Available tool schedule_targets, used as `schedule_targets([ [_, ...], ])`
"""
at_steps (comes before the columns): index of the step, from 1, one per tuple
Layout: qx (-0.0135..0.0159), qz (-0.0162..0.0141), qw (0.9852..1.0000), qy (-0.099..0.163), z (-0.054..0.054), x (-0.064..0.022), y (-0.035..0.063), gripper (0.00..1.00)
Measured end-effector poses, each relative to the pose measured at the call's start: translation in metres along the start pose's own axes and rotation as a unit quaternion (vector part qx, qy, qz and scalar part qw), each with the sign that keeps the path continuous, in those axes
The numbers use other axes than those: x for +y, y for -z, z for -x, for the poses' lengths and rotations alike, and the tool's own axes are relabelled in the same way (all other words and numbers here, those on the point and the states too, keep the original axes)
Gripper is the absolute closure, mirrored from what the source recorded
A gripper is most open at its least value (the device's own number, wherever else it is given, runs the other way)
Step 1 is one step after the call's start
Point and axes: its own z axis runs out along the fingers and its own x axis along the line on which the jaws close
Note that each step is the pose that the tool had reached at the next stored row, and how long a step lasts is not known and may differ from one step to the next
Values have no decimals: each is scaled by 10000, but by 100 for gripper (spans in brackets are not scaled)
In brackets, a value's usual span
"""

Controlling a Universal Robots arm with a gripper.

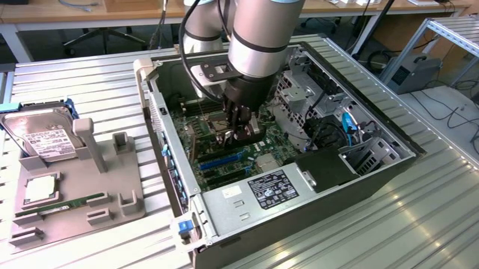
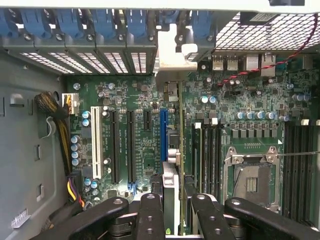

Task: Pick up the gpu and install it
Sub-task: 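Insert the gpu into the slot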

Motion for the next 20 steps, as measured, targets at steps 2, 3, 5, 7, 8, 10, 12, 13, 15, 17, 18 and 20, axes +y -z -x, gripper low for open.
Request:
schedule_targets([
  [2, 0, 0, 10000, 0, -1, 9, -1, 73],
  [3, 0, 0, 10000, 0, -1, 16, -2, 73],
  [5, 0, 0, 10000, 0, -3, 32, -3, 73],
  [7, 0, 0, 10000, 0, -4, 47, -3, 73],
  [8, 0, 0, 10000, 0, -7, 59, -3, 73],
  [10, 0, 0, 10000, 0, -8, 72, -4, 73],
  [12, 2, 0, 10000, 0, -10, 79, -5, 73],
  [13, 4, 0, 10000, 1, -12, 82, -5, 73],
  [15, 13, 0, 10000, 0, -17, 87, -5, 73],
  [17, 49, 0, 10000, -1, -17, 88, -6, 73],
  [18, 82, -1, 10000, -2, -17, 88, -6, 73],
  [20, 181, -2, 9998, -10, -18, 88, -8, 73],
])
